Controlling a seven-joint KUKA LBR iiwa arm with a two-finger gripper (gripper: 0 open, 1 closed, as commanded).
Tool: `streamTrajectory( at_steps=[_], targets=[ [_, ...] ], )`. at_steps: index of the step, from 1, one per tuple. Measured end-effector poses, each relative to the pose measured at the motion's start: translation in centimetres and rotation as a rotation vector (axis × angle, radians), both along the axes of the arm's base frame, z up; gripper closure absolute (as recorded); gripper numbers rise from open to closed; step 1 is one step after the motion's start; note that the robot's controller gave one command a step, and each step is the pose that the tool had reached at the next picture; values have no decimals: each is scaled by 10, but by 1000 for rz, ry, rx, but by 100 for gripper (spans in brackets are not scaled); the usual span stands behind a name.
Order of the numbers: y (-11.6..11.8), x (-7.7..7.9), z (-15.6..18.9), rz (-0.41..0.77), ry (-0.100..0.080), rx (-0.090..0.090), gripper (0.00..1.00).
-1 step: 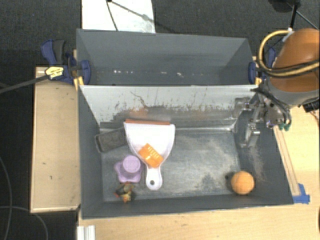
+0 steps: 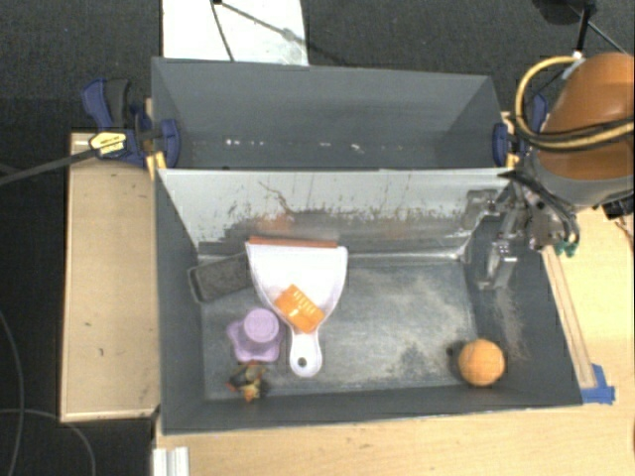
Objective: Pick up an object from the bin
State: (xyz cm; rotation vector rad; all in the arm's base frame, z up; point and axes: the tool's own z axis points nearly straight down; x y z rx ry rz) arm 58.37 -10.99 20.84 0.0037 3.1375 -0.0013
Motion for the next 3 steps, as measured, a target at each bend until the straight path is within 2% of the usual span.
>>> streamTrajectory(
  at_steps=[1,2,3],
  targets=[
    [-11,-32,-41,89,-3,0,0],
    [-29,-36,-63,285,5,1,0],
    [-33,-56,-106,528,-3,-3,0]
  ],
)
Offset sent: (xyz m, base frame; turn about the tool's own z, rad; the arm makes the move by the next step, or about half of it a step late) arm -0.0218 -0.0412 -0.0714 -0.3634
